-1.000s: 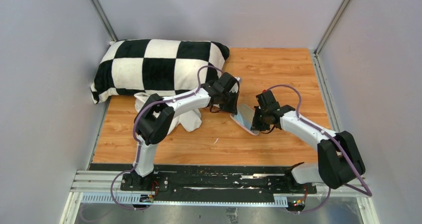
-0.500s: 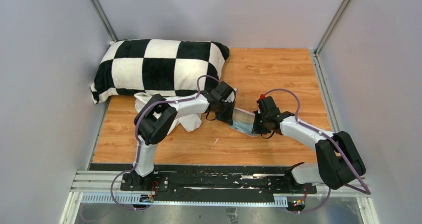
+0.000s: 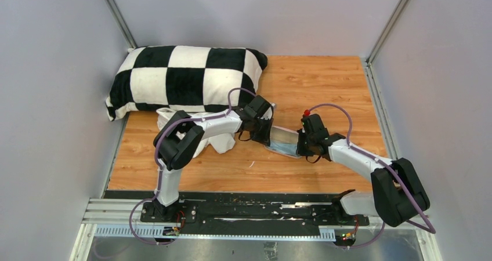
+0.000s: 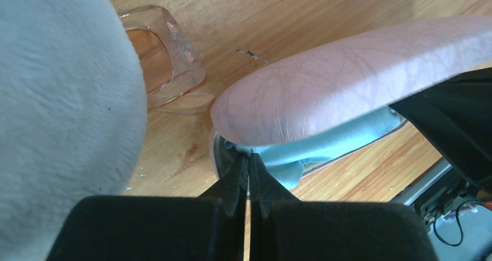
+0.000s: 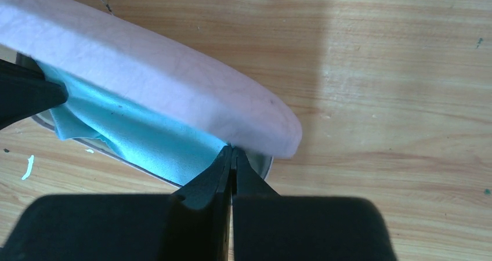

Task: Organize the sunglasses
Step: Place the glasses cleaning cloth in the sunglasses case.

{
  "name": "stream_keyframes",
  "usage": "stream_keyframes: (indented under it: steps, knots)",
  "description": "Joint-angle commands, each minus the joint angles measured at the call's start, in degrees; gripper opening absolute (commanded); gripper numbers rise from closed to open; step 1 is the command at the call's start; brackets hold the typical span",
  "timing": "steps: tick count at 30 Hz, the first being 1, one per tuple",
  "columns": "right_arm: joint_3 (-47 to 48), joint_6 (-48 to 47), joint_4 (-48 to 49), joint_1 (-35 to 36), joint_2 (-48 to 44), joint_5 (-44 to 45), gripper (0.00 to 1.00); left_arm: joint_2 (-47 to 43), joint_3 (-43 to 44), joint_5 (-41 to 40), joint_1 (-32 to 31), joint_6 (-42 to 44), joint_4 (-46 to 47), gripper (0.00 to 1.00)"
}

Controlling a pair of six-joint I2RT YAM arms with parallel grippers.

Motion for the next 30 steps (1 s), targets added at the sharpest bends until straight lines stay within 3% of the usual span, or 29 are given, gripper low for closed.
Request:
stream_keyframes:
  steps: [1, 28, 30]
  knots:
    - [-1.92, 0.81, -0.43, -0.71, -0.94, 3.70, 0.00, 0.54, 2.25, -0.56, 0.18, 0.83, -0.67, 0.00]
    - [-6.99, 3.38, 0.55, -0.60, -6.81, 4.23, 0.00, 3.98, 5.17, -2.61, 0.19, 0.61, -4.25, 0.00]
    - [-6.94, 3.29, 0.63, -0.60, -6.57, 4.13, 0.00, 3.73, 5.11, -2.40, 0.12, 0.56, -4.56, 0.06]
